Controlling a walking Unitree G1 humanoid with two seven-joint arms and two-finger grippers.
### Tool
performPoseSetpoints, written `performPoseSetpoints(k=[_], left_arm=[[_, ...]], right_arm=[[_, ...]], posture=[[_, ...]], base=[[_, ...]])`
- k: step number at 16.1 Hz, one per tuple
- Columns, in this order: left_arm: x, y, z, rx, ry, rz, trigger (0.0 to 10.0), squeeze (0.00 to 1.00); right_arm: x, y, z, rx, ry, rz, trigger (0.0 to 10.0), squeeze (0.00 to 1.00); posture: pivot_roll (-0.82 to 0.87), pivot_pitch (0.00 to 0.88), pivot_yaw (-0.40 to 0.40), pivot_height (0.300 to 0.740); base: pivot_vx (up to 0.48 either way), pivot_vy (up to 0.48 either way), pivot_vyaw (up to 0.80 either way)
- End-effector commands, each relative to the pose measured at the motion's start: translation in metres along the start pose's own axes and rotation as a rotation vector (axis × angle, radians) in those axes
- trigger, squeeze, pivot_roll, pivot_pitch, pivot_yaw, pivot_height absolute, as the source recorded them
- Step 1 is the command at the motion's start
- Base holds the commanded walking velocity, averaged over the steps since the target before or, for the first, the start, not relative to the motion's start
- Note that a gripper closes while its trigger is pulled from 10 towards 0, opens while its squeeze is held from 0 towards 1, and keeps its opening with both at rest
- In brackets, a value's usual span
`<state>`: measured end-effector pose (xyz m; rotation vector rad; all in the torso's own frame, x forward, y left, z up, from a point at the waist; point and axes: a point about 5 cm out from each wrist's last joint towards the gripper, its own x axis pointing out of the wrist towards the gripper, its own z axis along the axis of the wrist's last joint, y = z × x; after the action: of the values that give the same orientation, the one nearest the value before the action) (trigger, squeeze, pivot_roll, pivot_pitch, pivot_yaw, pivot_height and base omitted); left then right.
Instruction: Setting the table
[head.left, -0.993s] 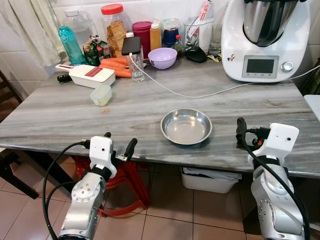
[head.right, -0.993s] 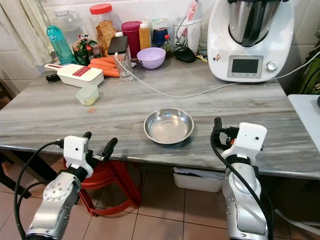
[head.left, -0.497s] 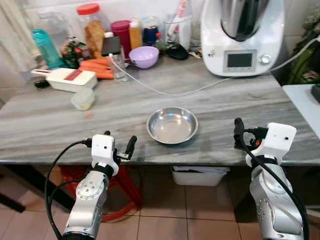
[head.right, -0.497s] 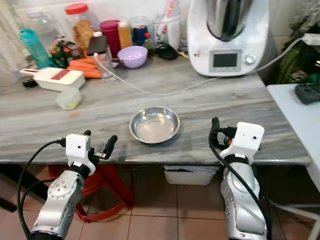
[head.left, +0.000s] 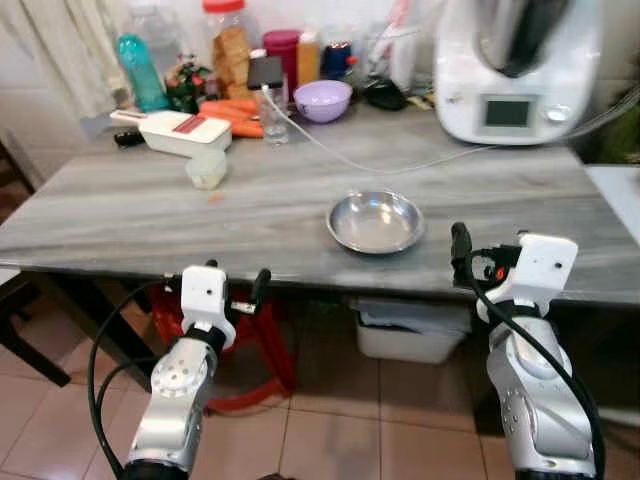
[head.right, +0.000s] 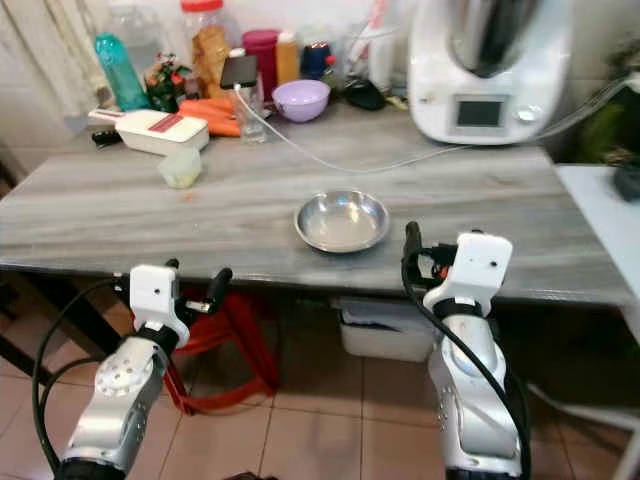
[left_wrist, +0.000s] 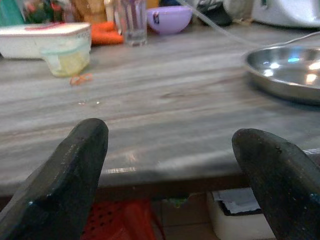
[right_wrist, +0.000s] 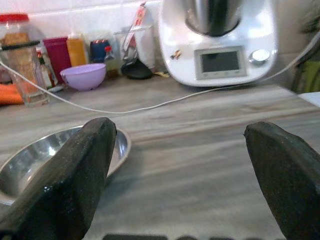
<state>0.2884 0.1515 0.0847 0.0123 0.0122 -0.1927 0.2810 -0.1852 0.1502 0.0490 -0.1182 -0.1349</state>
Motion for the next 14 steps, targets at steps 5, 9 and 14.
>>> performPoseSetpoints(k=[5, 9, 14], left_arm=[[0.0, 0.003, -0.001, 0.022, 0.005, 0.008, 10.0, 0.0], [-0.001, 0.002, -0.002, 0.026, 0.008, 0.006, 10.0, 0.0], [0.0, 0.004, -0.001, 0.071, -0.009, -0.004, 10.0, 0.0]], right_arm=[[0.007, -0.001, -0.004, -0.069, 0.002, -0.047, 10.0, 0.0], [0.006, 0.001, -0.006, -0.032, 0.01, -0.033, 10.0, 0.0], [0.003, 0.005, -0.011, 0.008, 0.038, -0.009, 10.0, 0.0]], posture=[[-0.11, 0.0, 0.084, 0.74], [-0.11, 0.0, 0.084, 0.74], [-0.11, 0.0, 0.088, 0.74]], base=[[-0.332, 0.0, 0.0], [-0.332, 0.0, 0.0], [-0.065, 0.0, 0.0]])
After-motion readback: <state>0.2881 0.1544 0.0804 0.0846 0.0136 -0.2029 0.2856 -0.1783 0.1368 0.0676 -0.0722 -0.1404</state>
